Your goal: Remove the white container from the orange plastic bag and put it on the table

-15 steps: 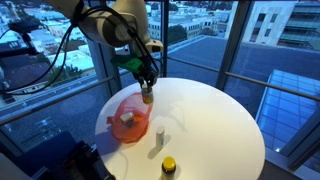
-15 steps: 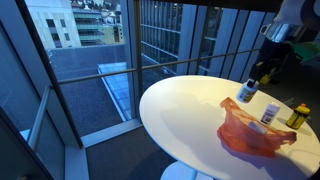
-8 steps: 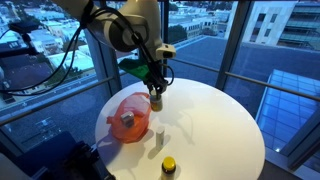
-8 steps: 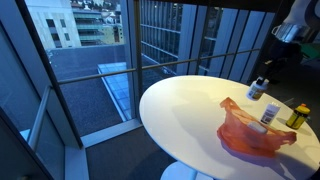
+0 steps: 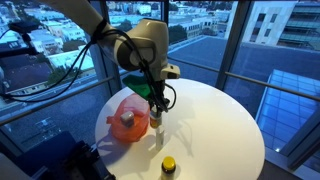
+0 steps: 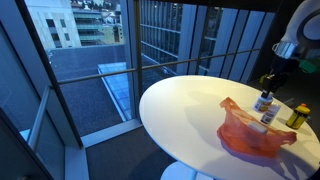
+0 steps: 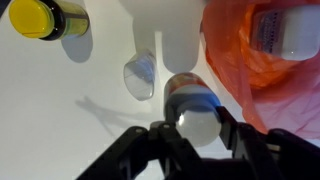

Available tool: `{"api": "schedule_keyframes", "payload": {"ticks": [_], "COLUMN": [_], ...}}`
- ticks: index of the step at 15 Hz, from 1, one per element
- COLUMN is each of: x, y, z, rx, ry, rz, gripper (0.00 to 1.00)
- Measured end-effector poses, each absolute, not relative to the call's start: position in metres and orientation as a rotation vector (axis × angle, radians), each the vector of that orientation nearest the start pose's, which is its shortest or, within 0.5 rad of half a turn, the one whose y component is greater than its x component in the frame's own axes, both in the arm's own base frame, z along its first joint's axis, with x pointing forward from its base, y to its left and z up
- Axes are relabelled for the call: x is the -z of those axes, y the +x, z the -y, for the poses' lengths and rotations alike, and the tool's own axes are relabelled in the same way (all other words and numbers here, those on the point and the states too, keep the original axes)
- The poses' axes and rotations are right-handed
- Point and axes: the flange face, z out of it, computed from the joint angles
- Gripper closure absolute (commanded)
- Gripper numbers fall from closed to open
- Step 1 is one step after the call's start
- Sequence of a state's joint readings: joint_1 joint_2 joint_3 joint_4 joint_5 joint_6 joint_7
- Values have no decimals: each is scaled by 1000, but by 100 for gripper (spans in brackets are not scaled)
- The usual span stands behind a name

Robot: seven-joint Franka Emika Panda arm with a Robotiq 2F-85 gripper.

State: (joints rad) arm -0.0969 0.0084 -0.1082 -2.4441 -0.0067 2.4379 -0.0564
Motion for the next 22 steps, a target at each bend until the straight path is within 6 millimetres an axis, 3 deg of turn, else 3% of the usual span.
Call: {"api": "schedule_keyframes", "payload": {"ticks": [10, 12, 15, 17, 22], "x": [-232, -226, -223, -225, -252], "y": [465, 464, 465, 466, 470], "z": [93, 89, 82, 76, 51], "rx": [-128, -143, -151, -144, -114], "ry": [-3140, -3140, -3139, -3140, -3142], "rz": [-209, -197, -168, -137, -31], "gripper": [78, 36, 18, 1, 0]}}
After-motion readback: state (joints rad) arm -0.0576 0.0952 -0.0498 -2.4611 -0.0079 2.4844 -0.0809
